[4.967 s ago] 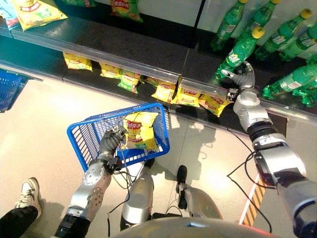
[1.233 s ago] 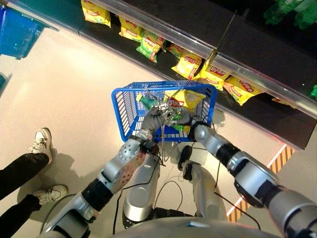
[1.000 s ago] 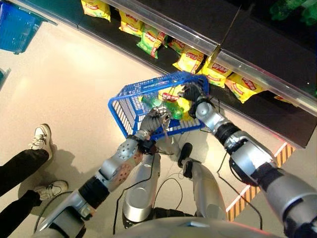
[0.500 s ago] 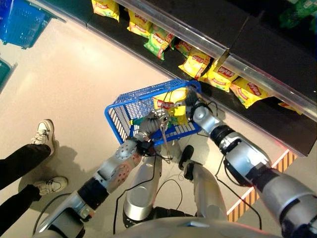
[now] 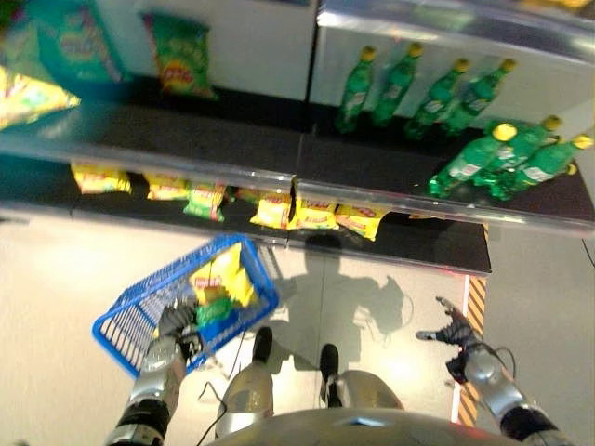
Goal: Pick up the snacks into the basket
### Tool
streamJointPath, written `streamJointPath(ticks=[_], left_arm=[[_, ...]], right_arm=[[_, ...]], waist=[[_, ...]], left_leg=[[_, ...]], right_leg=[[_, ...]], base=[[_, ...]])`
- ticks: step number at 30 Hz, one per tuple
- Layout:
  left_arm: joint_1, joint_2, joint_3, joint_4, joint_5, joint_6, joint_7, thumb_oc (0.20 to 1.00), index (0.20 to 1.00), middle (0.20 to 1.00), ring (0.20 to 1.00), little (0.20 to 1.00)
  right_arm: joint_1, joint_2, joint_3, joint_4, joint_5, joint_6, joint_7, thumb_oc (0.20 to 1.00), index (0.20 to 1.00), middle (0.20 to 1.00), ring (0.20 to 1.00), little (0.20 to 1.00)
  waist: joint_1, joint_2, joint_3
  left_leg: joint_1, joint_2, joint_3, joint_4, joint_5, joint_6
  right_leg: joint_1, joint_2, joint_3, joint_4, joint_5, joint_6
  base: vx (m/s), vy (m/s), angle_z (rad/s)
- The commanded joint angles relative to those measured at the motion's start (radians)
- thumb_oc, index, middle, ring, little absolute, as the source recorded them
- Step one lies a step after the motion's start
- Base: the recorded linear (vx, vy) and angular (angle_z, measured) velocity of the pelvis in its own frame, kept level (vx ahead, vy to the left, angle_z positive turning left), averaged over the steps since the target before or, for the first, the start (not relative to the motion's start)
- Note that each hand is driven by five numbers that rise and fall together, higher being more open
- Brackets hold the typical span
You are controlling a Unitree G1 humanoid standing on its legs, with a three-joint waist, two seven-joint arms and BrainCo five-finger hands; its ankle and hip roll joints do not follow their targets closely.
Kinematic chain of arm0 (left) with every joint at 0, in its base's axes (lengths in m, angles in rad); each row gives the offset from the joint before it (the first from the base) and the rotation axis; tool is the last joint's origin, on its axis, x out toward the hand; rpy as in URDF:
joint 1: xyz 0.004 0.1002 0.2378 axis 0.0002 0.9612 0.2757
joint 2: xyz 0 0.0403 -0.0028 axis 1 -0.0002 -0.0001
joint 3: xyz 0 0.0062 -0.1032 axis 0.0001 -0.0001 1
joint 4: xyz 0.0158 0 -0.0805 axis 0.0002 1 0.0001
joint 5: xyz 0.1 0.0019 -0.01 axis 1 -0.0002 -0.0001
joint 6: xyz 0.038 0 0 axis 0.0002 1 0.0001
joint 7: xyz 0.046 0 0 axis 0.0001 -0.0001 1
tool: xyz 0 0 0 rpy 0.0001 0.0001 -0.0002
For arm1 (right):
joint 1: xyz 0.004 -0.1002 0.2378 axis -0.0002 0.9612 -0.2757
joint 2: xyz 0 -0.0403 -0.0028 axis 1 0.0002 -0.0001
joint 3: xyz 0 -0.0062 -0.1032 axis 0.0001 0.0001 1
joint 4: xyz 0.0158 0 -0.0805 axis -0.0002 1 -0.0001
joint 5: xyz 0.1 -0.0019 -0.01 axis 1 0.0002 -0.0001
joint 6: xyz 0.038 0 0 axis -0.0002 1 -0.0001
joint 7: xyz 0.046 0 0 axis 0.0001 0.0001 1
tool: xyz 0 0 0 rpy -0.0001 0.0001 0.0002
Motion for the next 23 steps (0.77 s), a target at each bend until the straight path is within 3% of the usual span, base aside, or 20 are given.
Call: streamJointPath(ticks=[1,4,5,9,23], left_arm=[[0.011,-0.006,-0.016,0.044,0.064,-0.014,-0.005,0.200,0.200,0.200,0.200,0.200],[-0.001,-0.023,-0.008,0.143,0.083,0.003,-0.007,0.200,0.200,0.200,0.200,0.200],[-0.015,-0.032,-0.004,0.216,0.103,0.017,-0.014,0.200,0.200,0.200,0.200,0.200],[-0.032,-0.030,-0.029,0.265,0.134,0.029,-0.023,0.200,0.200,0.200,0.200,0.200],[-0.030,-0.030,-0.088,0.270,0.199,0.029,-0.038,0.200,0.200,0.200,0.200,0.200]], right_arm=[[0.008,-0.033,-0.012,0.034,0.091,-0.015,-0.017,1.000,1.000,1.000,1.000,1.000],[0.004,0.007,-0.058,0.111,0.167,-0.007,-0.026,1.000,1.000,1.000,1.000,1.000],[-0.012,0.042,-0.105,0.233,0.229,0.008,-0.042,1.000,1.000,1.000,1.000,1.000],[-0.046,0.072,-0.225,0.399,0.373,0.030,-0.088,1.000,1.000,1.000,1.000,1.000],[-0.080,0.083,-0.176,0.408,0.397,0.032,-0.045,1.000,1.000,1.000,1.000,1.000]], waist=[[-0.003,0.020,-0.070],[-0.013,0.023,-0.087],[-0.024,0.029,-0.108],[-0.044,0.043,-0.142],[-0.047,0.046,-0.159]], left_leg=[[0.015,-0.052,0.013,0.001,-0.074,0.029],[0.029,-0.046,0.023,0.001,-0.082,0.029],[0.042,-0.042,0.031,0.001,-0.089,0.026],[0.057,-0.035,0.036,0.001,-0.100,0.024],[0.096,-0.028,0.030,0.001,-0.121,0.019]], right_leg=[[-0.081,0.025,0.020,0.041,0.015,0.069],[-0.066,0.032,0.036,0.037,0.012,0.065],[-0.049,0.036,0.041,0.027,0.010,0.062],[-0.024,0.040,0.042,0.008,0.008,0.059],[0.035,0.042,0.048,-0.019,-0.009,0.041]], base=[[0.07,-0.035,-0.20],[0.05,-0.039,-0.10],[0.08,-0.036,-0.24],[0.08,-0.035,-0.13],[0.02,-0.014,-0.02]])
